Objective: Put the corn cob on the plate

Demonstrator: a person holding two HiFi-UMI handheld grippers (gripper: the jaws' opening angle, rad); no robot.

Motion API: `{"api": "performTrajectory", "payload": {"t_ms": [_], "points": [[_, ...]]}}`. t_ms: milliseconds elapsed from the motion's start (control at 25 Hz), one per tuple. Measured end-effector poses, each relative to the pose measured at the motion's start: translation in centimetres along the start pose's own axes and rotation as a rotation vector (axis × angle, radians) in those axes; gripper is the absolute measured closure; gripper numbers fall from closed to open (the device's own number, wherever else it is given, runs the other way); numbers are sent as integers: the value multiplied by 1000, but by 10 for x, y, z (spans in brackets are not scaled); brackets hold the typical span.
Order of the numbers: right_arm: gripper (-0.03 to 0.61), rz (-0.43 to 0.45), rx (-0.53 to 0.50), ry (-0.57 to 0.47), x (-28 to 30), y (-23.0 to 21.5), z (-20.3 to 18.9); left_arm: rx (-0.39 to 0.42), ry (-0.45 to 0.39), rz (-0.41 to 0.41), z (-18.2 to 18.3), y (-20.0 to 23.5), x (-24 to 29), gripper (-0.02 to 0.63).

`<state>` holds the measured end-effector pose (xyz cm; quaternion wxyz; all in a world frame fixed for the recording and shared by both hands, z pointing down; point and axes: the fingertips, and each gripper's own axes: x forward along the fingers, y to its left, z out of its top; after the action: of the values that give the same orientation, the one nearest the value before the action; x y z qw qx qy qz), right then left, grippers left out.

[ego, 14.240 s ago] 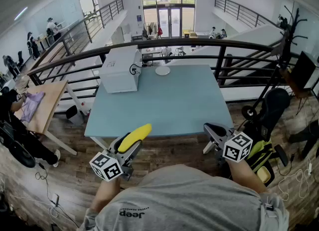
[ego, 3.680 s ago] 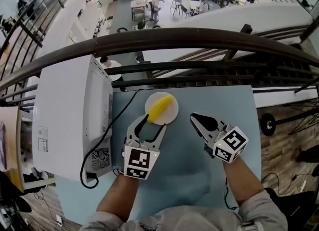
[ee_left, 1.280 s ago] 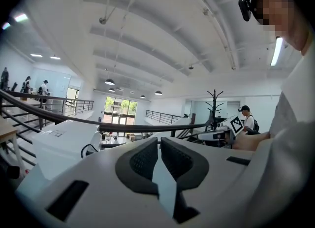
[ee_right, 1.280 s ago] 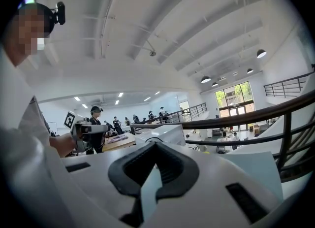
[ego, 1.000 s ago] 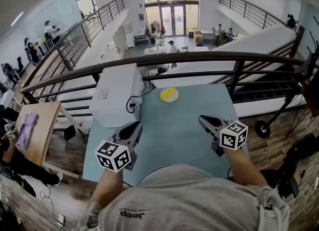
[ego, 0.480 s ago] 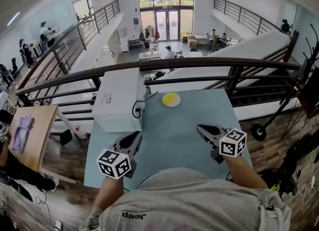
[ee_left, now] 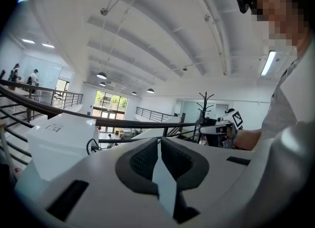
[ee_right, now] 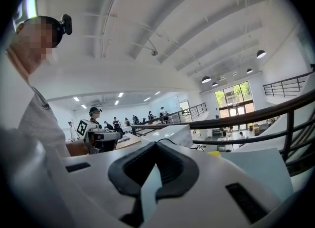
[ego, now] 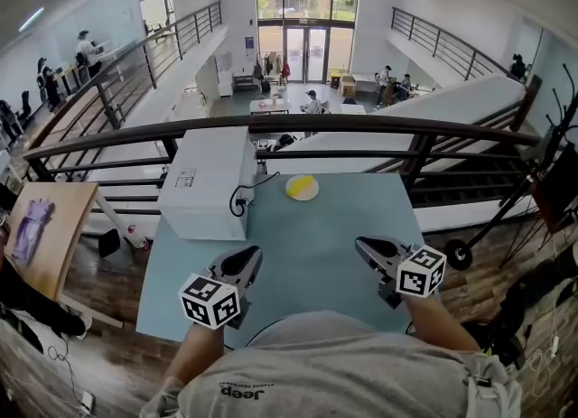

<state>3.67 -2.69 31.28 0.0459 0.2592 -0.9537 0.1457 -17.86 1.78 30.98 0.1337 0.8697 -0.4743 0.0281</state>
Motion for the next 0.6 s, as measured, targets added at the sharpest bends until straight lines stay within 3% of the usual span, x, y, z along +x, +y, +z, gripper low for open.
{"api": "performTrajectory", "payload": {"t_ms": [600], "points": [[563, 0, -36, 3, 15, 1, -2, 8, 24, 25, -2, 10, -6, 575]]}}
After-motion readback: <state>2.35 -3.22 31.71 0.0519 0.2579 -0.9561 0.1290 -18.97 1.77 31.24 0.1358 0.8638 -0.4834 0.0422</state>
